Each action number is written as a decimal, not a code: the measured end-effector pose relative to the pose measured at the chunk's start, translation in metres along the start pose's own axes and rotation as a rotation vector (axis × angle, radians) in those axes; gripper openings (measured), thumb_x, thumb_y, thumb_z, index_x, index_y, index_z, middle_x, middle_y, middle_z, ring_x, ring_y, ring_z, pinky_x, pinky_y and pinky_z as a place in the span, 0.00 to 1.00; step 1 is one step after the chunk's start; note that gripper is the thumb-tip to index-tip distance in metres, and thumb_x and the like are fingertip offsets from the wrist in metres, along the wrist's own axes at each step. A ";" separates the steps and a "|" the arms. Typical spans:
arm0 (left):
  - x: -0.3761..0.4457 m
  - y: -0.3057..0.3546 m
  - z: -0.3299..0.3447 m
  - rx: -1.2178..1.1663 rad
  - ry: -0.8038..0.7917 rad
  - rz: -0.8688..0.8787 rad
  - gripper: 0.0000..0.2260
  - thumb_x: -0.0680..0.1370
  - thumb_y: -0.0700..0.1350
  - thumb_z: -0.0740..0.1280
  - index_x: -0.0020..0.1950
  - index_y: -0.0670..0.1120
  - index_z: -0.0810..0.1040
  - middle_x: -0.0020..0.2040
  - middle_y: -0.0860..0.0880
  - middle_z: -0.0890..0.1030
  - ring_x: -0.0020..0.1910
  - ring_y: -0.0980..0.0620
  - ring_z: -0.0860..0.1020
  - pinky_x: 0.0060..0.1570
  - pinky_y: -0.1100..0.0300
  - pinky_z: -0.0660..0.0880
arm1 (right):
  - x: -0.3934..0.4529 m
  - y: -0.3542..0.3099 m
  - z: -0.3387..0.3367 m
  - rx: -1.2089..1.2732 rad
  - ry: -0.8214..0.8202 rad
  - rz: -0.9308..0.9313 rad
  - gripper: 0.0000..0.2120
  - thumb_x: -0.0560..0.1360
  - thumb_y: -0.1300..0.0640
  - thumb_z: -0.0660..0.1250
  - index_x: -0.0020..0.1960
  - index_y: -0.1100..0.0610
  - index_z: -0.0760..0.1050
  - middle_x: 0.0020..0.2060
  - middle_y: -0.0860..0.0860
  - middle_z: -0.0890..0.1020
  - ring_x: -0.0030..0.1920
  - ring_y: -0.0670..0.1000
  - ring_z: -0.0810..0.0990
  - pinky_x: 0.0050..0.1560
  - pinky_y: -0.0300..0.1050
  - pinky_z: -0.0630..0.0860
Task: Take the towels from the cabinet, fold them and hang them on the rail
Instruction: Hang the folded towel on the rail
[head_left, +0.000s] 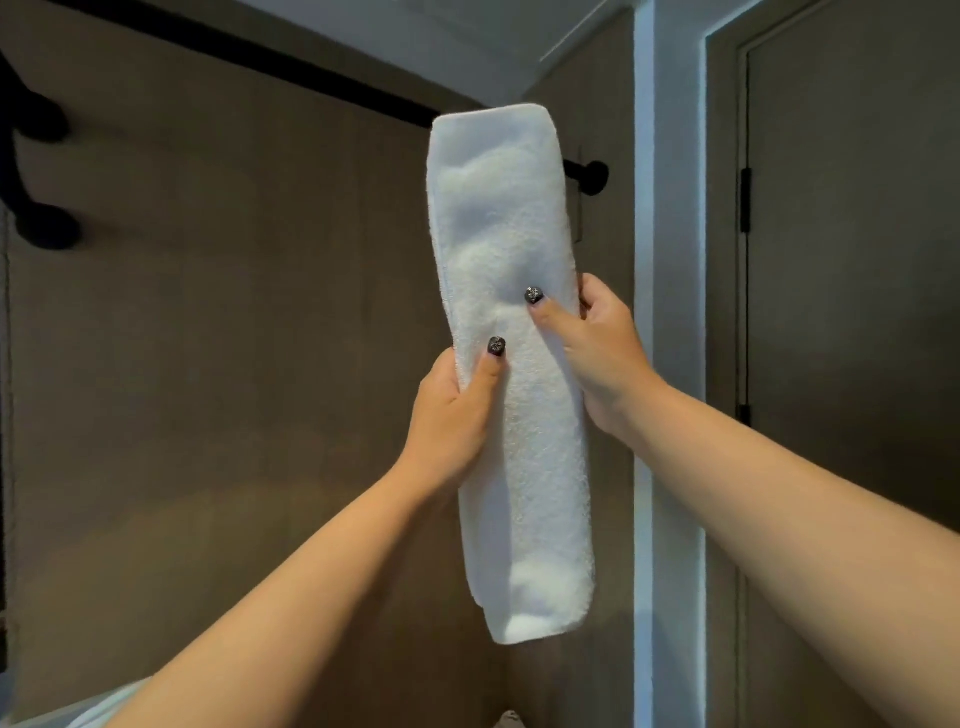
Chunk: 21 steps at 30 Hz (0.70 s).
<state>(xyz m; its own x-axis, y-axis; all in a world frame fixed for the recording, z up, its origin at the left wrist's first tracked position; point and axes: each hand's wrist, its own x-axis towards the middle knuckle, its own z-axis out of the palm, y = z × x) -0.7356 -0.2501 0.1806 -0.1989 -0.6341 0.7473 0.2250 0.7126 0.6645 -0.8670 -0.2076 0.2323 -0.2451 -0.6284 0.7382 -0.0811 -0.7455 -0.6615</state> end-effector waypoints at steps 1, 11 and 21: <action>0.007 0.002 0.010 0.016 0.019 0.017 0.20 0.77 0.62 0.64 0.58 0.49 0.79 0.55 0.50 0.84 0.56 0.50 0.82 0.59 0.41 0.77 | 0.008 -0.004 -0.008 0.004 0.005 -0.011 0.08 0.77 0.60 0.69 0.55 0.59 0.75 0.53 0.57 0.84 0.52 0.55 0.84 0.51 0.50 0.82; 0.087 0.003 0.055 0.031 0.030 0.020 0.17 0.74 0.60 0.70 0.50 0.47 0.78 0.49 0.49 0.84 0.45 0.51 0.82 0.51 0.45 0.80 | 0.105 -0.018 -0.052 0.091 0.115 -0.115 0.06 0.78 0.61 0.69 0.54 0.58 0.77 0.46 0.52 0.85 0.44 0.48 0.85 0.43 0.45 0.82; 0.202 -0.024 0.059 0.149 0.106 0.217 0.23 0.82 0.59 0.57 0.40 0.41 0.73 0.38 0.52 0.77 0.37 0.53 0.72 0.39 0.55 0.70 | 0.215 0.000 -0.044 0.129 0.170 -0.233 0.08 0.77 0.62 0.69 0.56 0.59 0.77 0.46 0.53 0.84 0.41 0.49 0.83 0.39 0.42 0.81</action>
<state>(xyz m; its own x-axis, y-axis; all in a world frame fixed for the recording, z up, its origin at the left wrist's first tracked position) -0.8372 -0.3773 0.3152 -0.0593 -0.4842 0.8730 0.1071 0.8664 0.4878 -0.9623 -0.3328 0.3851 -0.3931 -0.3990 0.8284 -0.0336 -0.8941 -0.4466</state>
